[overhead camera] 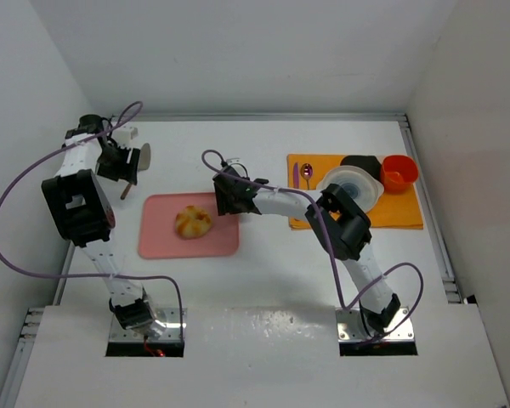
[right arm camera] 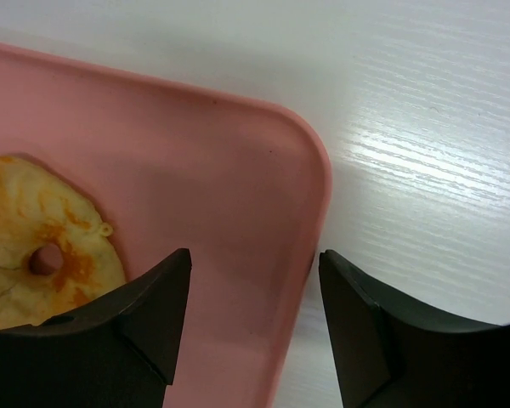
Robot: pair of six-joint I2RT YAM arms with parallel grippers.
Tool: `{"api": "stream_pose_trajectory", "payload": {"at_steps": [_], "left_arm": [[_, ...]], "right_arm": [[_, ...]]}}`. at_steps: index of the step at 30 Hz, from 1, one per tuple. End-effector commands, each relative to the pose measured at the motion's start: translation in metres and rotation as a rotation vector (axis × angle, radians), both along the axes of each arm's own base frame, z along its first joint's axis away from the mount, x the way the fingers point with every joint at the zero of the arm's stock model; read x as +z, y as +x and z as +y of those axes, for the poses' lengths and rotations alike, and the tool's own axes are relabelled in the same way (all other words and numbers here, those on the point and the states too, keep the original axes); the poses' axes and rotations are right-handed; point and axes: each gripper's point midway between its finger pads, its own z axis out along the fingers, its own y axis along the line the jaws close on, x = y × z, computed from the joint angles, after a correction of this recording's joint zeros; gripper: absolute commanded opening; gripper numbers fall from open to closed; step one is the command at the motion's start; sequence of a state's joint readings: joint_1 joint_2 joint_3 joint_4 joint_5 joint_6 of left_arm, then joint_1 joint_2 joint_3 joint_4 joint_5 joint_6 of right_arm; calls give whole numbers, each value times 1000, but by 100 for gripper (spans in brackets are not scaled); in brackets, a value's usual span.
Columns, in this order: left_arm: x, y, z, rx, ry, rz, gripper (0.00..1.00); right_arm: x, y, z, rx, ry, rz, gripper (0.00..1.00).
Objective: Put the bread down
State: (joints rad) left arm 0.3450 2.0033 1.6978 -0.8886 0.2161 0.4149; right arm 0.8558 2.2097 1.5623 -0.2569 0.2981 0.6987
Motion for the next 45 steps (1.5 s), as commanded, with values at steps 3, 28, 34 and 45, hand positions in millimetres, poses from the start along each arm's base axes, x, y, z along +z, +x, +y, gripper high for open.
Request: {"api": "stream_pose_trajectory", "payload": {"at_steps": [3,28,34,45], "left_arm": [[-12,10,-7,-40,54,-7,65],[-64,10,-3,-4,164,92,0],[-42,10,6,-5,226,59,0],[70,-51,27,-383,583,-12,0]], "right_arm": [[17,2,10,-13,26,-42,60],[22,6,-5,-93,24,-54,52],[27,5,-9,-118,25,-61,51],[25,8,-21,-183,23,-36,52]]}}
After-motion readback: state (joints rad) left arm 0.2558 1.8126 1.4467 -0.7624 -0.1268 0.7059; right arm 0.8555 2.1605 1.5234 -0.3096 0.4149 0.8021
